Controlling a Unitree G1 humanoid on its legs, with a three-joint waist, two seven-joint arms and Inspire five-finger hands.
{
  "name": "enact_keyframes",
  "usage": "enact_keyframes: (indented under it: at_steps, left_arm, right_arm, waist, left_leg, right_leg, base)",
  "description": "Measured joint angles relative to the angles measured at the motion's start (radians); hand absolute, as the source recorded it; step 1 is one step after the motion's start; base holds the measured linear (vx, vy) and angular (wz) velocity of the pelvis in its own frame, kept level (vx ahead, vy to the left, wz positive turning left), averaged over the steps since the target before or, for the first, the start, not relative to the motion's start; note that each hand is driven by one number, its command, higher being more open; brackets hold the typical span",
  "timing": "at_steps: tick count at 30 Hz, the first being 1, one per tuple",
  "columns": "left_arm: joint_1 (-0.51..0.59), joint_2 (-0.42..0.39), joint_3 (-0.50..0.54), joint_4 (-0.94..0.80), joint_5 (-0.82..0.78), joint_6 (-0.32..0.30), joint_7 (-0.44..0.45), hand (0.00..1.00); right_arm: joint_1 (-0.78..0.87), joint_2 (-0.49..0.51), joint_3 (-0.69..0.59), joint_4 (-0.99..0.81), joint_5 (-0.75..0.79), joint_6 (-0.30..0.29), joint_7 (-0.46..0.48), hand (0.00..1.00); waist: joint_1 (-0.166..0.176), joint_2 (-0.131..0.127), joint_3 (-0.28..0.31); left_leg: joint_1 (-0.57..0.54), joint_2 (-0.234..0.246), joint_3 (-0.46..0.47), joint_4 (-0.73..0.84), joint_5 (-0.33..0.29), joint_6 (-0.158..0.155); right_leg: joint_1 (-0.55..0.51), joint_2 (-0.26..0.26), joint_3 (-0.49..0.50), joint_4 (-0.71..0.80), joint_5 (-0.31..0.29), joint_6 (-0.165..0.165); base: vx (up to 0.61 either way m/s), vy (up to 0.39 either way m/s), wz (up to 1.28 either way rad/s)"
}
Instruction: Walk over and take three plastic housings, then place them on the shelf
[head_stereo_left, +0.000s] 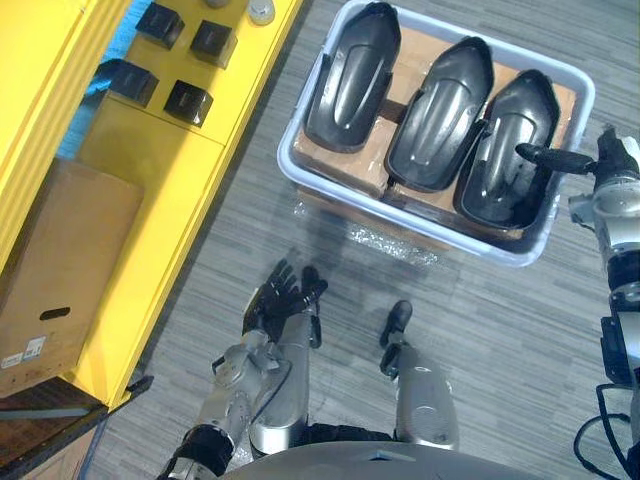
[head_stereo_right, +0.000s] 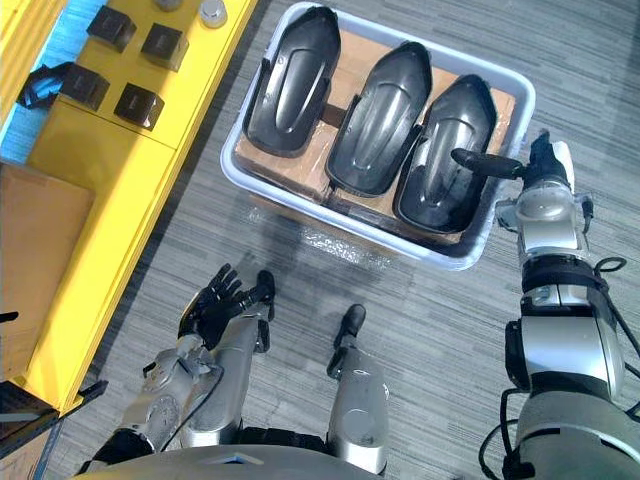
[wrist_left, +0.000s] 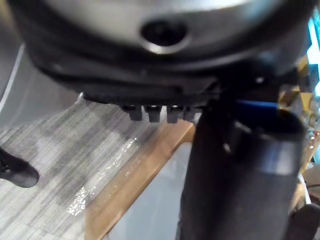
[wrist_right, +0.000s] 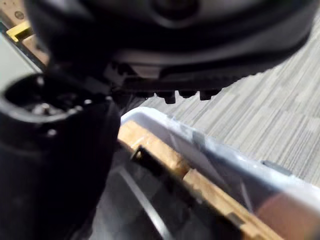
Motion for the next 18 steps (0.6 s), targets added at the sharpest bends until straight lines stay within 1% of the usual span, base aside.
enact_keyframes:
  at_steps: [3, 4, 7, 9, 11, 12, 13, 14, 17, 18]
  left_arm:
    - [-0.017, -0.010, -0.007, 0.015, -0.004, -0.002, 0.014, 1.00]
    - [-0.016, -0.013, -0.008, 0.017, -0.005, -0.003, 0.015, 1.00]
    - [-0.020, -0.022, -0.012, 0.031, -0.013, -0.012, 0.022, 1.00]
    - [-0.028, -0.025, -0.040, 0.048, -0.013, -0.024, 0.025, 1.00]
    - [-0.042, -0.043, -0.055, 0.064, -0.013, -0.028, 0.027, 1.00]
    - [-0.053, -0.050, -0.067, 0.073, -0.013, -0.036, 0.028, 1.00]
    - [-0.056, -0.059, -0.072, 0.078, -0.013, -0.045, 0.030, 1.00]
    - [-0.056, -0.061, -0.073, 0.078, -0.013, -0.045, 0.031, 1.00]
    - [-0.056, -0.062, -0.074, 0.079, -0.014, -0.051, 0.036, 1.00]
    - [-0.056, -0.063, -0.075, 0.079, -0.020, -0.054, 0.037, 1.00]
  right_arm:
    - [-0.011, -0.001, 0.047, 0.023, -0.008, 0.008, 0.024, 1.00]
    - [-0.012, -0.001, 0.053, 0.026, -0.018, 0.008, 0.022, 0.00]
    - [-0.027, -0.002, 0.063, 0.049, -0.039, -0.003, -0.042, 0.00]
    - [-0.049, -0.010, 0.063, 0.079, -0.054, -0.004, -0.109, 0.00]
    - [-0.073, -0.047, 0.063, 0.103, -0.079, 0.000, -0.147, 0.00]
    - [-0.086, -0.070, 0.063, 0.115, -0.082, 0.006, -0.165, 0.00]
    - [-0.106, -0.083, 0.062, 0.120, -0.120, 0.023, -0.190, 0.00]
    - [-0.107, -0.085, 0.062, 0.120, -0.120, 0.026, -0.195, 0.00]
    - [-0.108, -0.089, 0.063, 0.133, -0.186, 0.075, -0.227, 0.00]
    - [-0.108, -0.089, 0.063, 0.137, -0.198, 0.099, -0.232, 0.00]
  waist:
    - [0.017, 0.014, 0.006]
    - [0.020, 0.015, 0.007]
    - [0.024, 0.020, 0.005]
    - [0.033, 0.027, 0.007]
    - [0.038, 0.049, 0.017]
    - [0.046, 0.061, 0.020]
    - [0.052, 0.068, 0.019]
    - [0.053, 0.069, 0.018]
    - [0.055, 0.070, 0.018]
    - [0.057, 0.070, 0.018]
  left_leg:
    - [-0.007, -0.001, -0.004, 0.000, 0.001, 0.000]
    - [-0.010, -0.002, -0.004, 0.000, 0.001, 0.000]
    - [-0.034, -0.004, -0.004, 0.000, 0.004, 0.001]
    - [-0.047, -0.007, -0.005, 0.000, 0.007, 0.001]
    - [-0.053, -0.012, -0.009, -0.001, 0.008, -0.003]
    - [-0.057, -0.014, -0.009, -0.002, 0.009, -0.004]
    - [-0.066, -0.018, -0.009, -0.006, 0.012, -0.008]
    - [-0.069, -0.018, -0.010, -0.007, 0.013, -0.008]
    - [-0.073, -0.022, -0.017, -0.024, 0.029, -0.007]
    - [-0.073, -0.023, -0.019, -0.024, 0.033, -0.001]
  right_leg:
    - [-0.012, -0.004, -0.005, 0.016, -0.006, -0.007]
    - [-0.017, -0.006, -0.004, 0.023, -0.008, -0.009]
    - [-0.048, -0.014, -0.004, 0.038, -0.011, -0.011]
    - [-0.066, -0.018, -0.004, 0.051, -0.014, -0.011]
    - [-0.074, -0.028, -0.011, 0.065, -0.019, -0.011]
    - [-0.084, -0.033, -0.010, 0.076, -0.024, -0.010]
    - [-0.105, -0.040, -0.006, 0.092, -0.032, -0.010]
    - [-0.109, -0.041, -0.006, 0.095, -0.034, -0.012]
    - [-0.126, -0.046, -0.013, 0.116, -0.046, -0.014]
    - [-0.129, -0.049, -0.014, 0.128, -0.053, -0.015]
  base:
    - [-0.02, 0.011, 0.04]
    - [0.00, 0.000, 0.00]
    - [0.00, 0.000, 0.00]
    - [0.00, 0.012, 0.03]
    - [-0.02, 0.029, 0.09]
    - [-0.05, 0.025, 0.03]
    - [-0.04, 0.017, -0.01]
    - [0.00, 0.000, 0.00]
    - [0.01, -0.019, 0.09]
    - [0.03, -0.022, 0.07]
